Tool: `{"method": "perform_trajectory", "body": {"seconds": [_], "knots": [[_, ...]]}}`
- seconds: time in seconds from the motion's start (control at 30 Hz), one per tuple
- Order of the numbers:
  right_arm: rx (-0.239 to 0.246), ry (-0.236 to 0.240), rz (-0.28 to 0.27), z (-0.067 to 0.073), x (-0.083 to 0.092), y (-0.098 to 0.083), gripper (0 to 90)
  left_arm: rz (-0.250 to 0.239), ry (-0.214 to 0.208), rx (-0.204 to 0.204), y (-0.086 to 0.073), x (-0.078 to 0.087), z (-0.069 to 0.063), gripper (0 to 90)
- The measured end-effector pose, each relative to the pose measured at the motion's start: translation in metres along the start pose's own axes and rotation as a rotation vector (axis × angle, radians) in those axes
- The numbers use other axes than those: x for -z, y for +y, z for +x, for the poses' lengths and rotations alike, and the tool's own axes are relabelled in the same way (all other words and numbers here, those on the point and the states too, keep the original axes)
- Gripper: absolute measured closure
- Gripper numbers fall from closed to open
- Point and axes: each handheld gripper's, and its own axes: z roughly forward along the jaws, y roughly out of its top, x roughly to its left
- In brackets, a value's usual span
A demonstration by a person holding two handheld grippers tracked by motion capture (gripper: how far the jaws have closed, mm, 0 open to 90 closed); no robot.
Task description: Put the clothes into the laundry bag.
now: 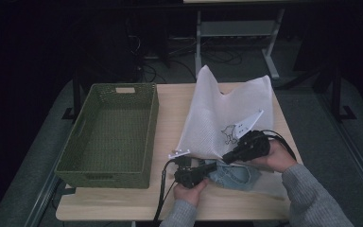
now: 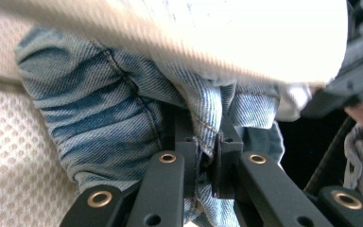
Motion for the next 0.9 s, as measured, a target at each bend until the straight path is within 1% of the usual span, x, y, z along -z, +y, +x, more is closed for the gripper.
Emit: {"method": "perform_trajectory", "body": {"seconds": [0.07,0.1,0.17,0.23,0.3,0.4,0.47,0.53,0.57,0.67,0.77,0.83,0.9], "knots": [[-0.006,-0.004,-0.009,-0.001,0.004,-0.002,87.4,0.017,0.005,-0.010,-0.001,0.002,0.000,82.5],[-0.011,-0.004,-0.012,-0.001,0.005,-0.004,87.4,0.026,0.012,-0.019,-0.002,0.005,0.001,80.3],[-0.021,-0.004,-0.015,-0.004,0.006,-0.005,87.4,0.036,0.021,-0.009,-0.004,0.011,0.002,72.9],[-0.027,-0.003,-0.019,-0.006,0.006,-0.006,87.4,0.047,0.035,-0.026,-0.006,0.019,0.003,68.0],[-0.027,-0.002,-0.018,-0.006,0.005,-0.007,87.4,0.050,0.049,-0.028,-0.007,0.027,0.003,62.8],[-0.034,-0.004,-0.016,-0.007,0.004,-0.007,87.4,0.068,0.052,-0.020,-0.008,0.037,0.004,58.5],[-0.036,-0.006,-0.019,-0.008,0.005,-0.007,87.5,0.077,0.062,-0.024,-0.010,0.041,0.003,56.8],[-0.039,-0.007,-0.021,-0.009,0.006,-0.008,87.4,0.102,0.070,-0.011,-0.013,0.043,0.003,53.8],[-0.041,-0.008,-0.021,-0.009,0.007,-0.008,87.4,0.116,0.077,-0.012,-0.015,0.043,0.003,52.5],[-0.041,-0.015,-0.025,-0.009,0.010,-0.008,87.4,0.160,0.071,-0.007,-0.022,0.040,0.003,49.5],[-0.038,-0.018,-0.026,-0.008,0.012,-0.008,87.4,0.184,0.060,0.021,-0.026,0.031,0.004,47.0],[-0.029,-0.019,-0.025,-0.007,0.011,-0.007,87.4,0.181,0.045,0.058,-0.026,0.023,0.005,45.9],[-0.023,-0.018,-0.021,-0.005,0.010,-0.007,87.4,0.165,0.026,0.097,-0.025,0.017,0.008,47.7]]}}
